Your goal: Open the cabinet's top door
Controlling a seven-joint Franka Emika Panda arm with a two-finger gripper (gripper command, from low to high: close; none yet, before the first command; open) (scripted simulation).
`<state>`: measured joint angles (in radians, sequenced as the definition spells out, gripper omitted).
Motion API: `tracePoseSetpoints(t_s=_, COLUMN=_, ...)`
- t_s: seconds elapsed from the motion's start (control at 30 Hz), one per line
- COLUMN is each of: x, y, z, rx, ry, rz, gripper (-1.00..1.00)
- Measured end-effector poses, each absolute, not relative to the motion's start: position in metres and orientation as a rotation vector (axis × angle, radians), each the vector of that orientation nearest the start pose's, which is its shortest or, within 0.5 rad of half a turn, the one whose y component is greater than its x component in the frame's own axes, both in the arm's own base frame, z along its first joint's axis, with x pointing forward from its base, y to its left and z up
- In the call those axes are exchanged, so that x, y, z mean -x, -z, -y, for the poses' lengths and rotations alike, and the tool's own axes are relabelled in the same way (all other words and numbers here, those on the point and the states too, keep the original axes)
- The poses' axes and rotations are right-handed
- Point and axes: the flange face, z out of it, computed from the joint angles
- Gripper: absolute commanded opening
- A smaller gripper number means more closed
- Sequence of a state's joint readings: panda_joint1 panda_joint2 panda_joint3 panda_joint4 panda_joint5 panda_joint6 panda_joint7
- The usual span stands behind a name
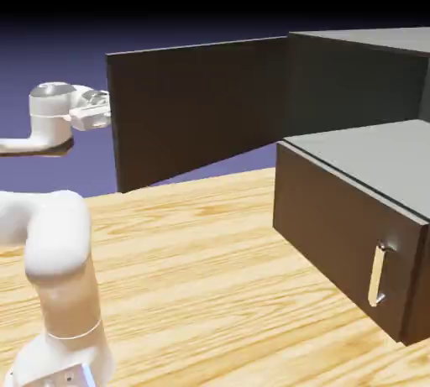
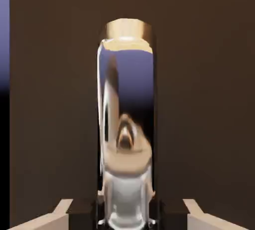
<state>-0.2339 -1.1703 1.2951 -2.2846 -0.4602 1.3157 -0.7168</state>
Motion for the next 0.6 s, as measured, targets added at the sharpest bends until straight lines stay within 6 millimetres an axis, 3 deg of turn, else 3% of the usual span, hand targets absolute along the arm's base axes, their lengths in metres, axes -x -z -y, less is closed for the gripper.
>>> tracePoseSetpoints(t_s=0.3, x=-0.145, y=-0.483, z=-0.418, rx=-1.407, ry=0.468, rz=-0.743, gripper=-1.00)
tracePoseSetpoints(t_s=0.6, x=-0.154, y=-0.483, z=-0.480, rx=-1.456, ry=0.560, rz=-0.662, gripper=-1.00)
